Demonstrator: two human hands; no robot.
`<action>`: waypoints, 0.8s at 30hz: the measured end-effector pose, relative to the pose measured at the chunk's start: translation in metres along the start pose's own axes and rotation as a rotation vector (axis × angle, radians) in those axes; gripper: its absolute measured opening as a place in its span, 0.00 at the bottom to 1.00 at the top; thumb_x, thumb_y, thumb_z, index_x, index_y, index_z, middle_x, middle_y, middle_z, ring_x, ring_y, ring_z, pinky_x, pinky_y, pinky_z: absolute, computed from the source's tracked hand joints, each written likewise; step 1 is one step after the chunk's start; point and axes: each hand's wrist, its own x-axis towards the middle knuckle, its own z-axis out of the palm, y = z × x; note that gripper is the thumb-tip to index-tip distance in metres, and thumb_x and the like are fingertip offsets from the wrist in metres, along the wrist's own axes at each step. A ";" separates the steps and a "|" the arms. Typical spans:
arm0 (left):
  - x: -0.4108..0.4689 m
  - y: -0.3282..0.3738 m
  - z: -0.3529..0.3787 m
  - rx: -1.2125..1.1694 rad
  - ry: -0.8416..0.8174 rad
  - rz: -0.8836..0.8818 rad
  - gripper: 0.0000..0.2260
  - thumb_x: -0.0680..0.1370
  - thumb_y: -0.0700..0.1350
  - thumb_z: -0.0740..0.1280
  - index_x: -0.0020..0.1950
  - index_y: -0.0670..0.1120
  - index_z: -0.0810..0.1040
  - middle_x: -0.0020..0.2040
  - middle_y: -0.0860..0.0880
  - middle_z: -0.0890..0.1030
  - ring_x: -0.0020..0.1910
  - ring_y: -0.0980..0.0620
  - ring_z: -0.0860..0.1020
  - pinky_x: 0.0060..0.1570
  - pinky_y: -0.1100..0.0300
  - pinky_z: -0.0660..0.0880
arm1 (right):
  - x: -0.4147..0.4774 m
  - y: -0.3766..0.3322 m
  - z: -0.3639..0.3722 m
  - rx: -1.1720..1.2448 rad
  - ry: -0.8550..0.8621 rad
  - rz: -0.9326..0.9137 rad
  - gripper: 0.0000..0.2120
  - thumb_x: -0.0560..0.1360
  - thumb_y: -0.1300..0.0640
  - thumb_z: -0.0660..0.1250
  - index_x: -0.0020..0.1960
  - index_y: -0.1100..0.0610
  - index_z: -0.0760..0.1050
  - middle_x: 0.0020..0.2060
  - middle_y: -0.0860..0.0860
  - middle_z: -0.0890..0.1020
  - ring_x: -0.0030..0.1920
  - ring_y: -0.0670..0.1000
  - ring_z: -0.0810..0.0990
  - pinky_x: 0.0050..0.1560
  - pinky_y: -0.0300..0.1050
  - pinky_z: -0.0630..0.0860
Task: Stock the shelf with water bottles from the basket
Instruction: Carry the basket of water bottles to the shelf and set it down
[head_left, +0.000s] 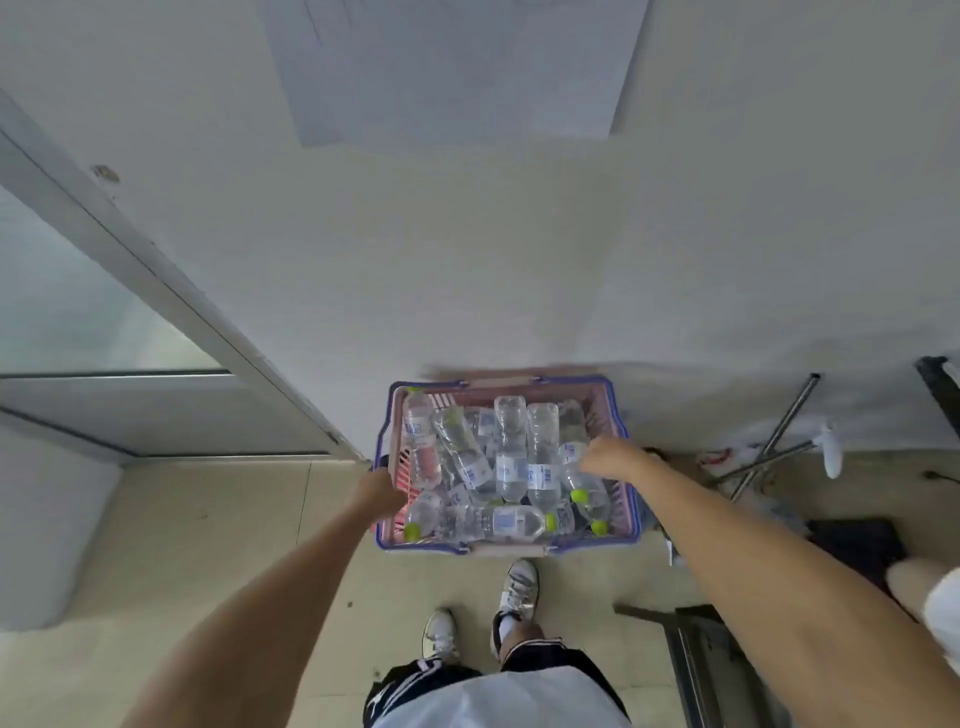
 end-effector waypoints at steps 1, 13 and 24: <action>0.001 -0.002 0.006 -0.031 -0.006 -0.055 0.12 0.76 0.42 0.65 0.57 0.40 0.77 0.48 0.45 0.80 0.42 0.51 0.77 0.40 0.61 0.75 | 0.009 0.013 0.005 0.015 0.001 0.033 0.07 0.81 0.52 0.64 0.50 0.56 0.76 0.45 0.54 0.77 0.53 0.57 0.77 0.37 0.40 0.69; 0.010 0.005 0.014 -0.665 0.006 -0.370 0.14 0.77 0.39 0.70 0.58 0.36 0.71 0.47 0.41 0.78 0.47 0.44 0.75 0.46 0.52 0.72 | 0.059 0.067 0.044 0.515 0.076 0.415 0.37 0.72 0.50 0.71 0.75 0.63 0.66 0.67 0.62 0.76 0.63 0.63 0.79 0.62 0.58 0.78; 0.016 0.031 0.005 -1.142 -0.269 -0.274 0.22 0.79 0.48 0.65 0.30 0.51 0.57 0.24 0.52 0.59 0.19 0.55 0.56 0.21 0.68 0.55 | 0.037 0.042 0.028 1.381 -0.109 0.273 0.22 0.79 0.54 0.70 0.31 0.51 0.64 0.20 0.45 0.61 0.19 0.46 0.58 0.22 0.39 0.58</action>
